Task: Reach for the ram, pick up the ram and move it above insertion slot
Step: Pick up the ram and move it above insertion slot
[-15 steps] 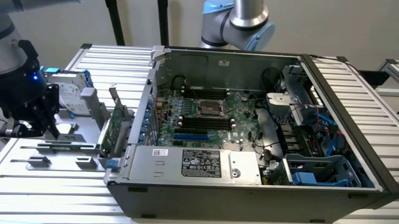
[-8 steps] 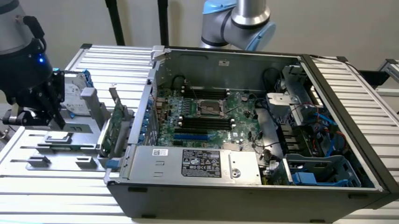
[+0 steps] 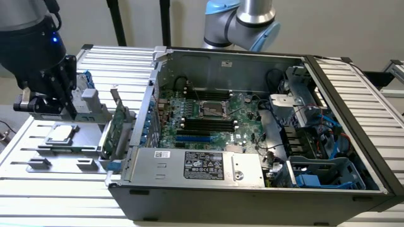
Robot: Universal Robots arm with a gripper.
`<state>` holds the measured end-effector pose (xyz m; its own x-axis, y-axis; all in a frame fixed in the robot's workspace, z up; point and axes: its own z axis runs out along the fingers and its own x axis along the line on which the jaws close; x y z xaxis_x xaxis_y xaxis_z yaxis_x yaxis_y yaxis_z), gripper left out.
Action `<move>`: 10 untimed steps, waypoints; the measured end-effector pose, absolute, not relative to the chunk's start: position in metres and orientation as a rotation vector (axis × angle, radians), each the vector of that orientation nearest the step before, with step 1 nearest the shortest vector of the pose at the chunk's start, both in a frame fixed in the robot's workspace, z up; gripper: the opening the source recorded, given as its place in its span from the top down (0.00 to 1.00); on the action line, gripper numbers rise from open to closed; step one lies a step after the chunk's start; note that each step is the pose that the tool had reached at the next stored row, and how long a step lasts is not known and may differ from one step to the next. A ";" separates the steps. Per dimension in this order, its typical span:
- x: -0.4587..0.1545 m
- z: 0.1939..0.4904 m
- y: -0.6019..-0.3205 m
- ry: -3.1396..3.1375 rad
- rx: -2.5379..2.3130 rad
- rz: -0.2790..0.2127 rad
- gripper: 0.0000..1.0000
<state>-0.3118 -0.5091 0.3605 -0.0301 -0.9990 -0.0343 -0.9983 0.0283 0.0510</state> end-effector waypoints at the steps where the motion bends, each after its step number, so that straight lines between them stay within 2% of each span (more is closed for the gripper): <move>1: -0.308 0.365 -0.509 -2.245 2.182 -0.097 0.87; 10: -0.274 0.400 -0.510 -2.246 2.202 -0.123 0.87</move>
<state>-0.2740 -0.5096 0.3996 -0.0212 -0.9980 -0.0592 -0.9985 0.0181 0.0514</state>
